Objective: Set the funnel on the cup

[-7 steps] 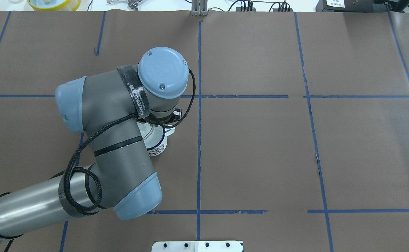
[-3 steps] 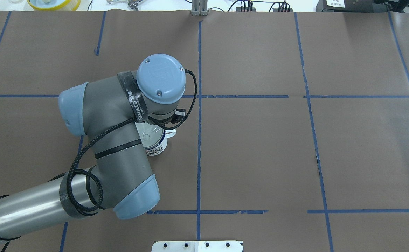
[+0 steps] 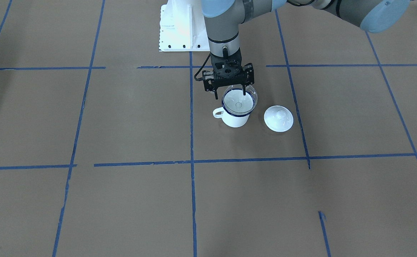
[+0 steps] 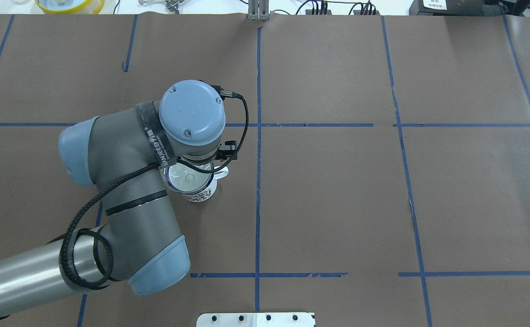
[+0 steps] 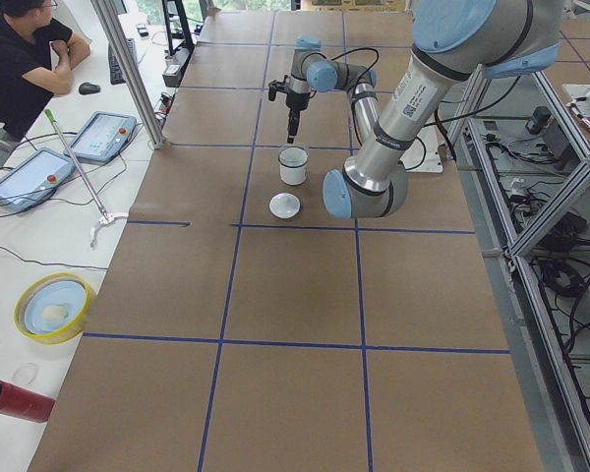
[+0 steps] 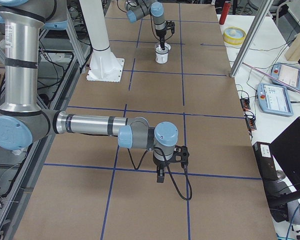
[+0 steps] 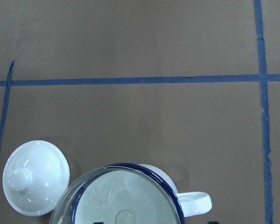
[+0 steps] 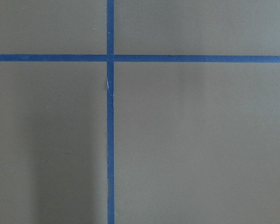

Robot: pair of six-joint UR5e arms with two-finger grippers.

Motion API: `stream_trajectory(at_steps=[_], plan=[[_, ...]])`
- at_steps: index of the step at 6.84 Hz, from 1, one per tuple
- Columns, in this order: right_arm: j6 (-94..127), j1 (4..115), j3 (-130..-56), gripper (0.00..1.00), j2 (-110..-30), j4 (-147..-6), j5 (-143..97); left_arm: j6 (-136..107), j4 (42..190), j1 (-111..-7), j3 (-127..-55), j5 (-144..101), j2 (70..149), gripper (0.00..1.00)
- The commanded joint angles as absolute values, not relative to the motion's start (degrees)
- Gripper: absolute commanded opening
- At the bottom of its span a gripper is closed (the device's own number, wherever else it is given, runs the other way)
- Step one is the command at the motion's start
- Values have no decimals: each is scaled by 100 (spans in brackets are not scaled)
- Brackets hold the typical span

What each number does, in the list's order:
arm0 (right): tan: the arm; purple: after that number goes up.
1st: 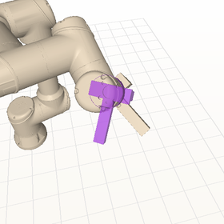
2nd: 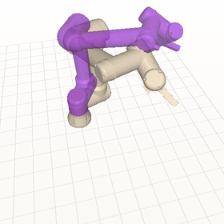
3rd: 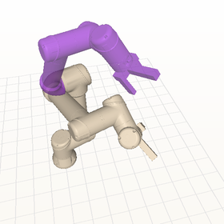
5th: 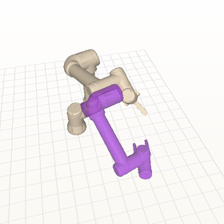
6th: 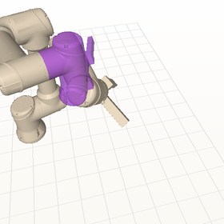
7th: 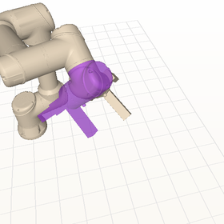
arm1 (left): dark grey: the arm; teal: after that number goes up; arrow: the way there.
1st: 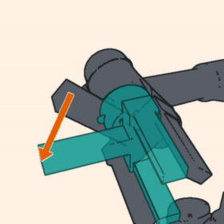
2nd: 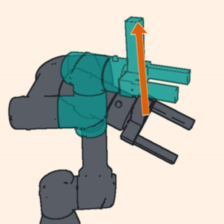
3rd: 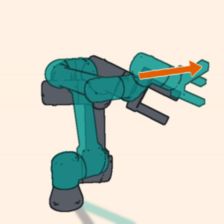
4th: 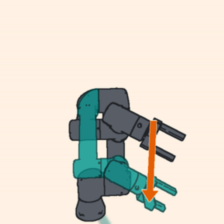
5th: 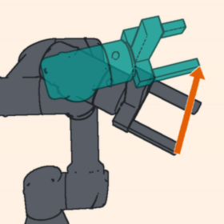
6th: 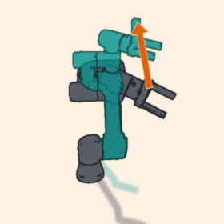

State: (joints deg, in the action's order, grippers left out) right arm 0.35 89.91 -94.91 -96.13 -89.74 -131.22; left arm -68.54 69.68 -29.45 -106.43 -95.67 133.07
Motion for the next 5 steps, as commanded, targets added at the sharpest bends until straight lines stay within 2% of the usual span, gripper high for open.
stream_trajectory(at_steps=[1,3,5], plan=[[35,8991,-9492,100,-9615,-8974,-13122,-6855,7626,-3040,-11108,-9580,12948,100],[35,8991,-9483,100,-9606,-8974,-13122,-6481,8617,-3662,-11092,-10059,12554,100],[35,8991,-9492,100,-9607,-8974,-13122,-5042,8965,-5143,-11013,-11937,12043,100]])
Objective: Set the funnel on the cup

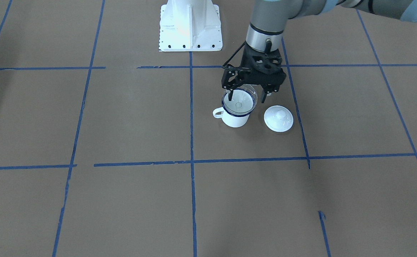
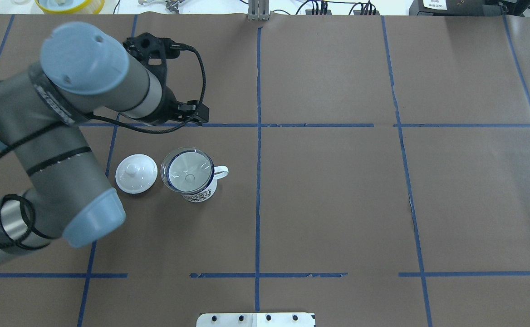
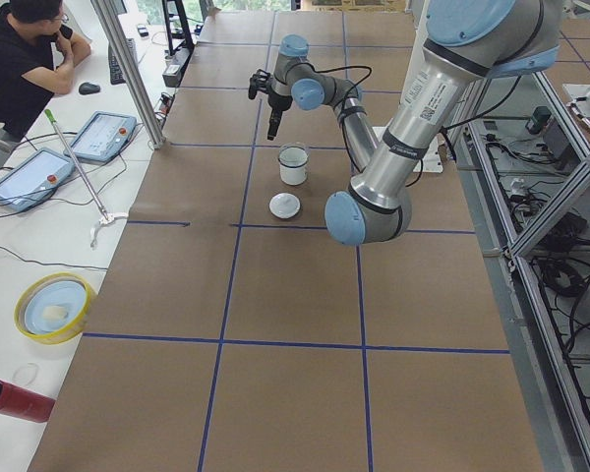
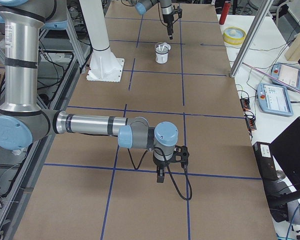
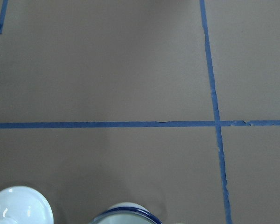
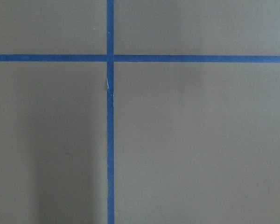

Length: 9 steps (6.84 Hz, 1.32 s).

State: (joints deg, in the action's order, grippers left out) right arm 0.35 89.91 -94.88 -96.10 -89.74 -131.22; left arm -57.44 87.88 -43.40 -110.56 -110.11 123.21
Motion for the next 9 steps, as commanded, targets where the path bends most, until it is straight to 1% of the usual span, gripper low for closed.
stream_trajectory(at_steps=[1,2,4,5,7,9], plan=[[35,8991,-9492,100,-9606,-8974,-13122,-4384,8956,-5925,-10969,-12519,11780,100],[35,8991,-9483,100,-9615,-8974,-13122,-3629,8939,-6489,-10864,-12803,11429,100],[35,8991,-9492,100,-9615,-8974,-13122,-1662,8921,-7527,-10557,-13076,10394,100],[35,8991,-9492,100,-9615,-8974,-13122,-756,8930,-7924,-10338,-13235,9988,100],[35,8991,-9492,100,-9615,-8974,-13122,207,8956,-8330,-10030,-13175,9197,100],[35,8991,-9492,100,-9607,-8974,-13122,562,8965,-8813,-9460,-13192,9027,100]])
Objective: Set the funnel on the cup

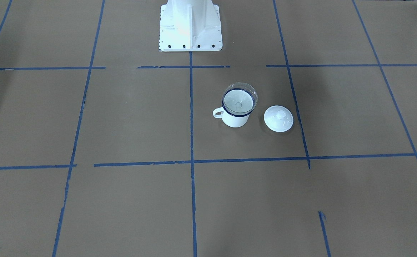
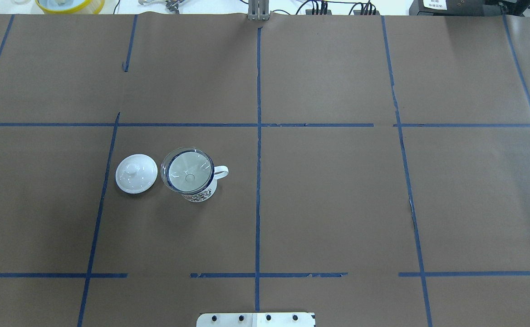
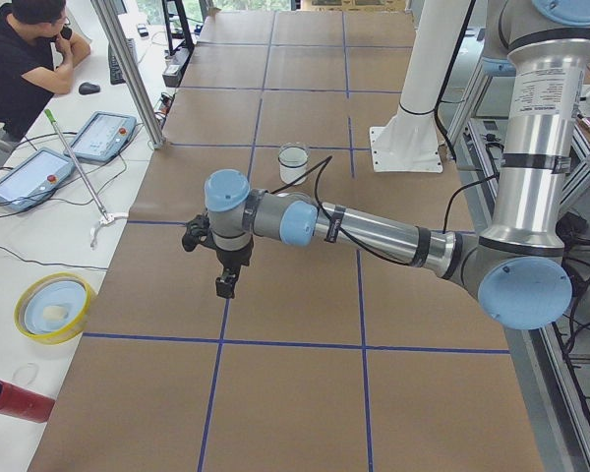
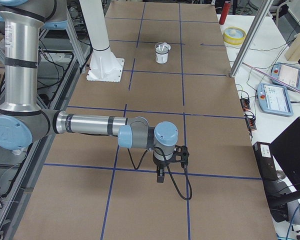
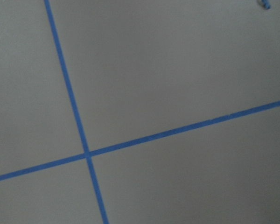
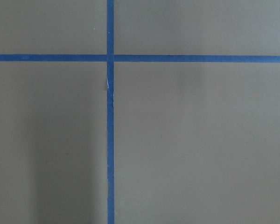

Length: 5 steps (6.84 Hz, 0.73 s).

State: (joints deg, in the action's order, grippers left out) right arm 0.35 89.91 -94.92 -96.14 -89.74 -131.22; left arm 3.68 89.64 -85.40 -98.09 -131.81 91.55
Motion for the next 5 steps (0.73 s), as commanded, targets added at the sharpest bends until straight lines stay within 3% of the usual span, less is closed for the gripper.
stream_trajectory(at_steps=[1,5], plan=[[35,8991,-9492,100,-9606,-8974,-13122,562,8939,-8946,-9370,-13175,8983,100],[35,8991,-9492,100,-9606,-8974,-13122,545,8912,-9000,-9343,-13192,8886,100]])
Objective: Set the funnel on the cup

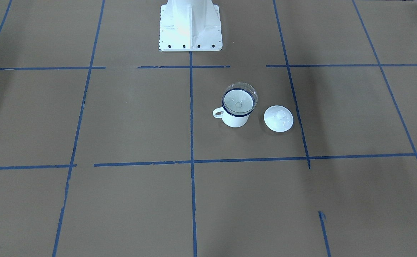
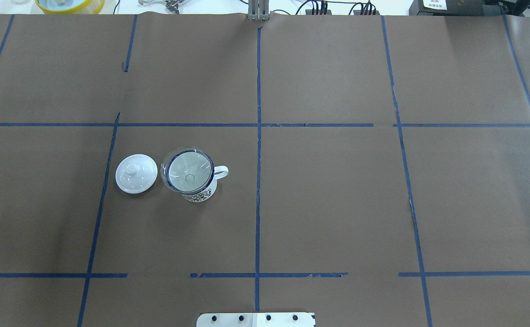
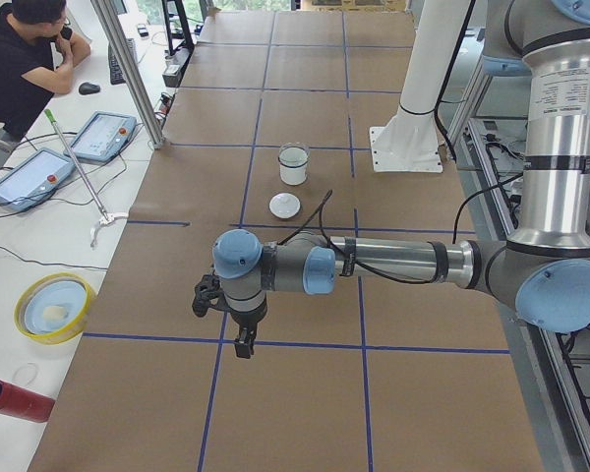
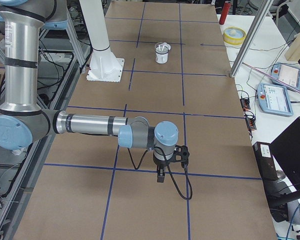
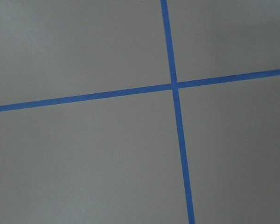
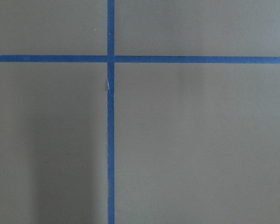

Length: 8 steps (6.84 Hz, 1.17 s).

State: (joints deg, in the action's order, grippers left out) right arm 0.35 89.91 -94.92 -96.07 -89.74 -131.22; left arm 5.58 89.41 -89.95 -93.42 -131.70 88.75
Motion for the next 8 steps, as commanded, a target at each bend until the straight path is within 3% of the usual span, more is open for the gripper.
stream_trajectory(at_steps=[1,8], plan=[[35,8991,-9492,100,-9606,-8974,-13122,545,8869,-9000,-9343,-13201,8903,100],[35,8991,-9492,100,-9615,-8974,-13122,545,8798,-9000,-9352,-13201,8903,100]])
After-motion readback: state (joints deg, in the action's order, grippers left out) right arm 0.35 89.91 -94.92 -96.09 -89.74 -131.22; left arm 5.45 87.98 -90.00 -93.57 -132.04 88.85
